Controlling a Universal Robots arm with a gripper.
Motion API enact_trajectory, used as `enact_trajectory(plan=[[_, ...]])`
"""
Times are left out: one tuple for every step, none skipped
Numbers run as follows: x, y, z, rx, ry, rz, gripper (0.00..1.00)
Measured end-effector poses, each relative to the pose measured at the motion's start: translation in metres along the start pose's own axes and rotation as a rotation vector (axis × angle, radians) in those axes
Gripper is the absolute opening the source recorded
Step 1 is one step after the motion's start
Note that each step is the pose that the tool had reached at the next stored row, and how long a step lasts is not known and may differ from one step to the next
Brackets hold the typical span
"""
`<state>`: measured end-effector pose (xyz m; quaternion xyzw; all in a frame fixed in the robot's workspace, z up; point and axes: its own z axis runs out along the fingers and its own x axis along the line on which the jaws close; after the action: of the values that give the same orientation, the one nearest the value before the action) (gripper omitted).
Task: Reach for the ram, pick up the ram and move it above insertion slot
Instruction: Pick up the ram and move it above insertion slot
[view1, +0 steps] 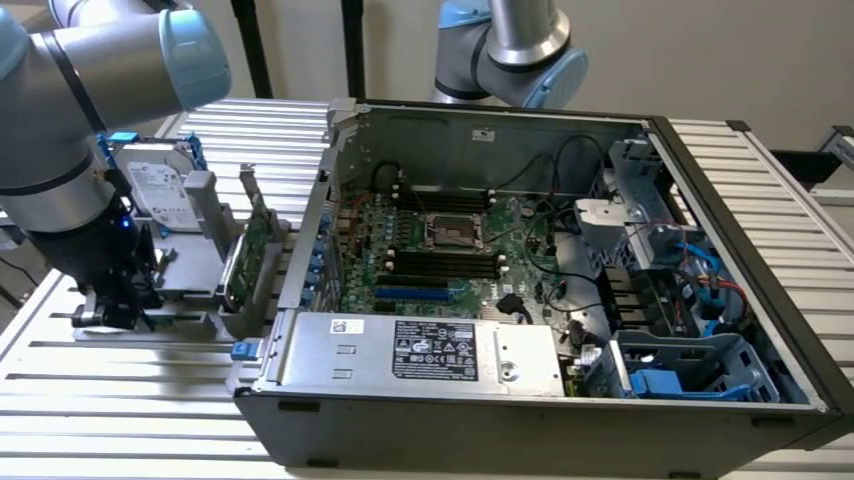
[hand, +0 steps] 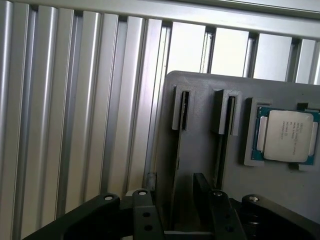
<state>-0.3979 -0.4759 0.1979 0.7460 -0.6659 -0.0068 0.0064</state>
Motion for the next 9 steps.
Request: enact_trajectory(plan=[[0.0000,0.0000,0.0000,-0.0001,0.0001,0.000,0.40],[0.0000,0.0000,0.0000,-0.0001,0.0000,0.000,0.34],[0.0000,0.0000,0.0000,-0.0001,0.0001,0.000,0.27],[0.0000,0.0000,0.0000,0.0000,0.0000,0.000,0.27],[0.0000,0.0000,0.0001,0.0000,0.0000,0.000,0.27],[0.0000,0.0000,0.0001,0.0000,0.0000,0.000,0.21],[0.0000,0.0000,0.0001,0.0000,0.0000,0.000,0.21],[0.0000,0.0000,0.0001,0.0001,0.0000,0.000,0.21],[0.0000,0.0000,0.0001,0.0000,0.0000,0.000,0.19]])
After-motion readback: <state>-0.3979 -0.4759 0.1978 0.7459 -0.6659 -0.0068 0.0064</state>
